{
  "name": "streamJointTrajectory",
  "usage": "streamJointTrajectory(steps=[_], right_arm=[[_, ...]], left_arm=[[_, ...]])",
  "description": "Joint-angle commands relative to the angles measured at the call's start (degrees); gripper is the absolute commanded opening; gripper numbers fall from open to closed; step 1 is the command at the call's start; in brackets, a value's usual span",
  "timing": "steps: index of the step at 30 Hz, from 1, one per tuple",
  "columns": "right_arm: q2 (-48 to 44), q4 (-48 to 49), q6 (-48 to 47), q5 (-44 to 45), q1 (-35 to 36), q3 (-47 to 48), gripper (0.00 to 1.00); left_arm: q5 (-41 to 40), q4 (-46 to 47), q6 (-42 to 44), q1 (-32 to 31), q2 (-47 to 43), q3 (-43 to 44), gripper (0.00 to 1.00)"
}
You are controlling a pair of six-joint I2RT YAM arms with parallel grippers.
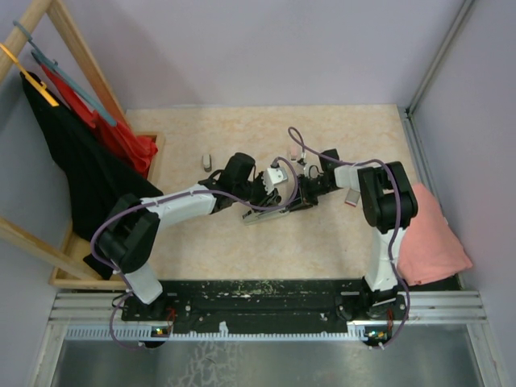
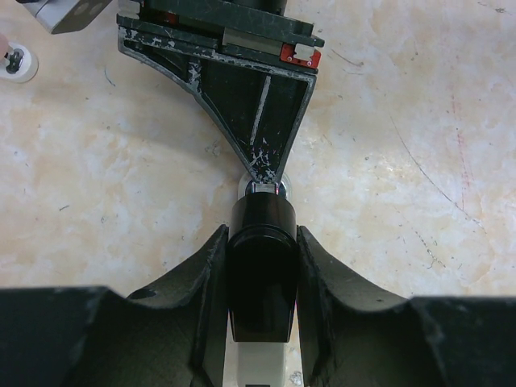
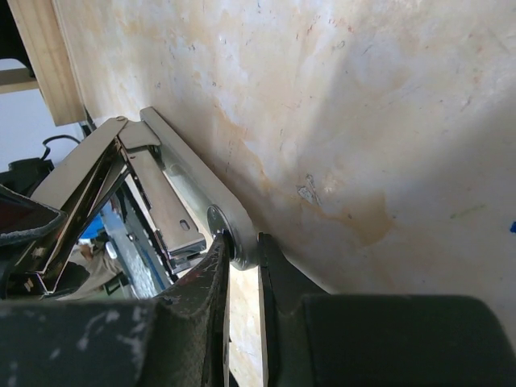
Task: Unload the staples from the stapler
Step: Unload the staple at the center of the board.
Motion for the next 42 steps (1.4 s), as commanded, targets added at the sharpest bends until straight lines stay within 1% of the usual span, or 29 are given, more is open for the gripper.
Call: streamJointTrajectory(steps=[1, 10, 17, 29, 38, 42], right_arm=[[0.5, 0.0, -3.8, 7.1, -0.3, 1.1, 0.14], [-1.3, -1.1, -3.7, 5.1, -2.5, 1.9, 0.33], [-2.6, -0.6, -2.5, 2.3, -4.1, 1.6, 0.38], [-0.7, 5.4, 3.3, -7.9, -4.0, -1.0, 0.50], [-1.1, 9.8, 6.9, -12.2, -3.6, -2.4, 0.52], [-1.1, 11.4, 8.3, -13.7, -3.1, -2.9, 0.50]], left_arm=[[1.3, 2.0, -0.9, 0.4, -1.6, -0.3, 0.00], [1.0, 2.1, -0.5, 0.4, -1.4, -0.5, 0.00], [1.0, 2.2, -0.8, 0.4, -1.3, -0.5, 0.00], [0.9, 2.7, -1.7, 0.4, -0.9, -0.4, 0.00], [1.3, 2.4, -1.8, 0.4, -0.5, -0.1, 0.00], [1.4, 2.4, -2.0, 0.4, -0.5, 0.0, 0.00]])
